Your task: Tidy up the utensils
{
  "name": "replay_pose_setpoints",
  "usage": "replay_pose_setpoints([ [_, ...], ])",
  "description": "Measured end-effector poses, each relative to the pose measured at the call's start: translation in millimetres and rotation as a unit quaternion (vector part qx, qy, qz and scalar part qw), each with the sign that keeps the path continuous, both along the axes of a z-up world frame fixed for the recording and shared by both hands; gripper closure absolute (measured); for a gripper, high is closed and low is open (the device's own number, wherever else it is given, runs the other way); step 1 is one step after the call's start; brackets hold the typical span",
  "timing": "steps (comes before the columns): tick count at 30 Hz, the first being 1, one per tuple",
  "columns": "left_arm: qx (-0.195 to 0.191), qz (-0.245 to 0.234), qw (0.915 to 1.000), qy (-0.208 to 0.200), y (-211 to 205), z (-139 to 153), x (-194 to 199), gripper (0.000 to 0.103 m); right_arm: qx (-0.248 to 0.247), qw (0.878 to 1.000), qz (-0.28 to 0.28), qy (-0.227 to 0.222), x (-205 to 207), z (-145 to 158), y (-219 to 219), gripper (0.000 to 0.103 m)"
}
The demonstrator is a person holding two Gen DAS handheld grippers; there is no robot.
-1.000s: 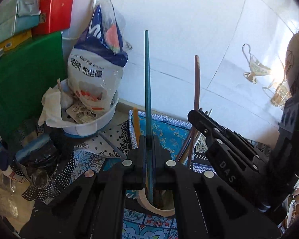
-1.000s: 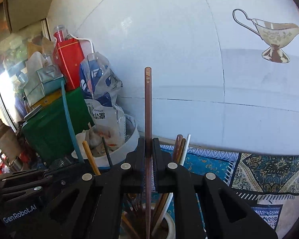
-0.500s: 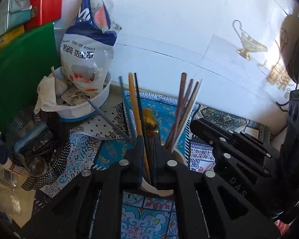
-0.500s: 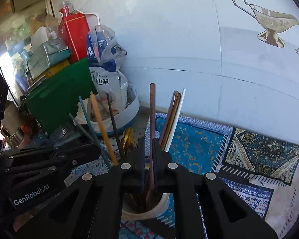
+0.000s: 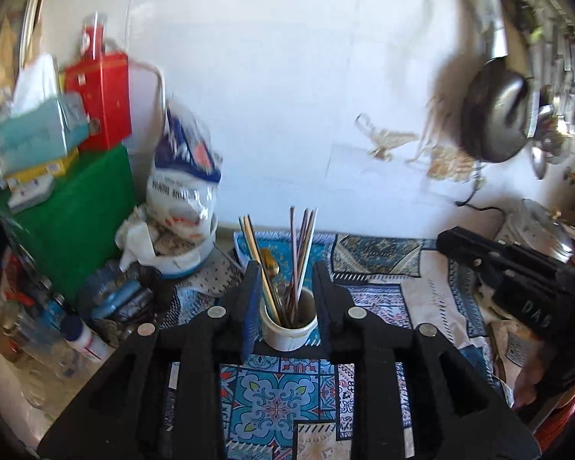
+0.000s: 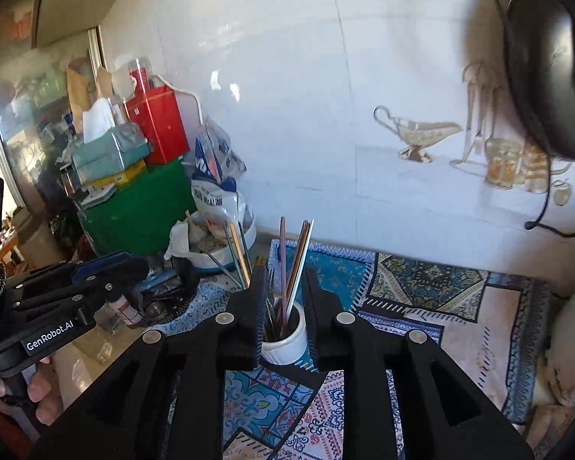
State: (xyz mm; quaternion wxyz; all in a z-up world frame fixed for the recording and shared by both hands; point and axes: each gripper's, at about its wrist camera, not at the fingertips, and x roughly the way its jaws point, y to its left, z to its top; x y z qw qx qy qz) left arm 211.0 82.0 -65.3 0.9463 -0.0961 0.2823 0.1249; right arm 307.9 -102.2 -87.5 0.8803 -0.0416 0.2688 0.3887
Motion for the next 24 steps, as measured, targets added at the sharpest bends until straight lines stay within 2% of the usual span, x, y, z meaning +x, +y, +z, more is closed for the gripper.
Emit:
replay_pose_setpoints([
  [6, 0.058, -0.042, 0.9936, -0.088, -35, 58, -84, 0.071, 0.061, 0.994, -0.049, -0.075, -91, 57, -47, 0.085],
  [7, 0.063, -0.051, 0.9912, -0.105, -41, 67, -101, 0.068, 0.071, 0.992, -0.060, -0.088, -109, 64, -55, 0.084],
  [9, 0.071, -0.062, 0.9867, -0.133, -50, 79, -128, 0.057, 0.085, 0.988, -0.077, -0.105, -133, 71, -63, 0.082],
  [11, 0.081, -0.068, 0.9824, -0.154, -58, 89, -153, 0.050, 0.096, 0.984, -0.091, -0.123, -160, 77, -72, 0.075],
  [13, 0.086, -0.065, 0.9803, -0.165, -61, 94, -171, 0.046, 0.104, 0.980, -0.096, -0.138, -178, 77, -77, 0.058],
  [14, 0.085, -0.063, 0.9798, -0.170, -61, 96, -179, 0.041, 0.107, 0.978, -0.103, -0.149, -189, 78, -79, 0.054],
  [16, 0.080, -0.058, 0.9788, -0.180, -61, 97, -194, 0.030, 0.104, 0.973, -0.121, -0.167, -206, 79, -81, 0.041],
  [18, 0.075, -0.054, 0.9779, -0.187, -61, 96, -207, 0.010, 0.092, 0.970, -0.136, -0.182, -220, 78, -80, 0.031],
  [20, 0.075, -0.046, 0.9766, -0.197, -62, 94, -219, 0.003, 0.088, 0.968, -0.147, -0.184, -228, 76, -81, 0.021],
  [22, 0.075, -0.041, 0.9756, -0.202, -64, 93, -229, 0.001, 0.089, 0.966, -0.156, -0.185, -238, 74, -86, 0.011],
  [24, 0.078, -0.033, 0.9756, -0.202, -64, 90, -237, 0.001, 0.086, 0.963, -0.171, -0.192, -245, 73, -87, 0.005],
])
